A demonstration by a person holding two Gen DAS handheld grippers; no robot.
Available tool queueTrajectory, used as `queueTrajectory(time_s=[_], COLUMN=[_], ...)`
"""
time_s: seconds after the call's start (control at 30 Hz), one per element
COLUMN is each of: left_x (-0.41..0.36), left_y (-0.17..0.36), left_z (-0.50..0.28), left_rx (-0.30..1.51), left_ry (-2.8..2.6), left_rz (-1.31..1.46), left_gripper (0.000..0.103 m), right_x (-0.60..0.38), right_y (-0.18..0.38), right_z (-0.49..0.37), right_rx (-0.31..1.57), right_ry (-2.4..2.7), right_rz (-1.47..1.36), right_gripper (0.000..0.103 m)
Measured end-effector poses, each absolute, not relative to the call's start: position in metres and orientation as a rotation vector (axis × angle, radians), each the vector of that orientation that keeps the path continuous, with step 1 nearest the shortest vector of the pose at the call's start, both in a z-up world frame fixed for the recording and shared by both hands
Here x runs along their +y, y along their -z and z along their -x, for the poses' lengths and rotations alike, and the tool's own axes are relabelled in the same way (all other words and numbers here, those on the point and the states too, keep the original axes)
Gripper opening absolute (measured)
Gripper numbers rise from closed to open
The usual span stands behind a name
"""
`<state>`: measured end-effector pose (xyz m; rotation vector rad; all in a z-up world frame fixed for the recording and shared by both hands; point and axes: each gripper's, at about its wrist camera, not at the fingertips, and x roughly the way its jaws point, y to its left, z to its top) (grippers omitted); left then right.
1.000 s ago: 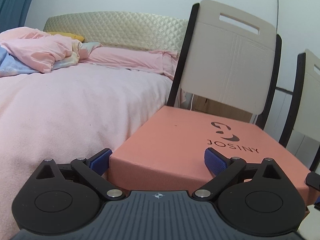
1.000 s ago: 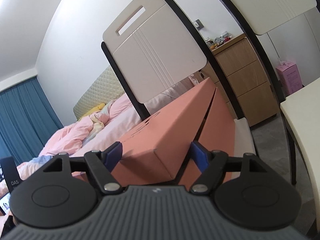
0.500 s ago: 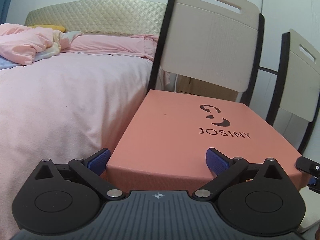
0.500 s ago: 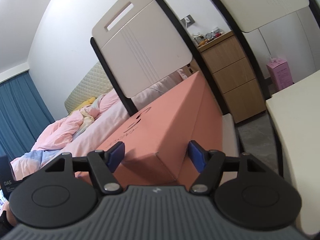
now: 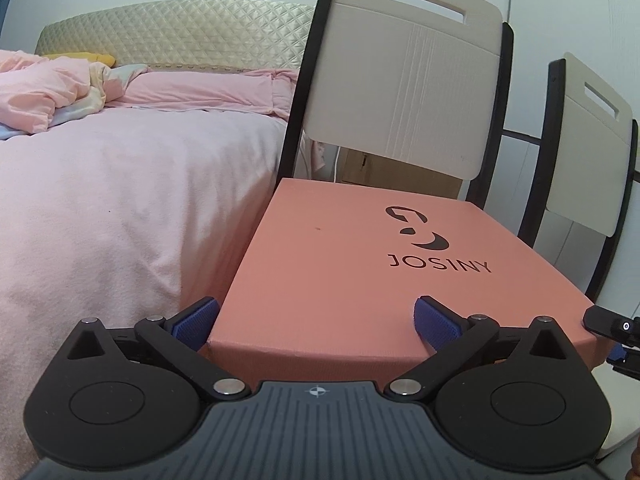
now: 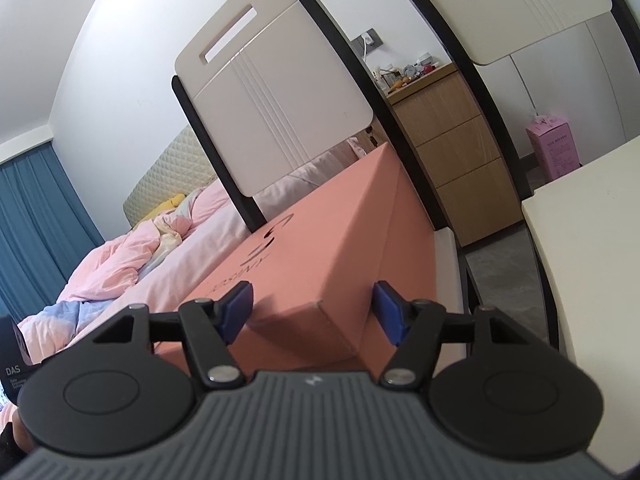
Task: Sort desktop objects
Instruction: 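Lower the lid onto the box rim with both grippers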
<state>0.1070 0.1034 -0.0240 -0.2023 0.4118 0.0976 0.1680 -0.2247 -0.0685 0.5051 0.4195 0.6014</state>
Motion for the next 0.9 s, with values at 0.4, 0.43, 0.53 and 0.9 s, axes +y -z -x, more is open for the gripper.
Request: queueTrajectory(time_s=[0.4,0.43,0.53,0.9], left_x=[0.092,0.091,0.091,0.098], left_y=[0.023,0.023,0.024,0.025], left_z=[-0.105,-0.105,-0.110,-0.109], left_rx=[0.405,0.404,0.405,0.409], left_ry=[-0.111,-0.114,-0.127,-0.130], left_rz=[0.160,0.156,0.145,0.141], left_gripper=[0.103,0.103,0.103,0.103], right_x=[-0.239,-0.239,-0.237,-0.230], right_y=[0.070,0.071,0.075,0.076], right_z=[-0.157,-0.158,-0.163,-0.158], right_rx=[0.443,0.447,0.459,0.491], right_ry=[-0.597,-0.598,-0.596,-0.604], right_rz=[-0.519,-0.523,-0.536,-0.526], right_gripper=[0.060,0.060,0.059,0.057])
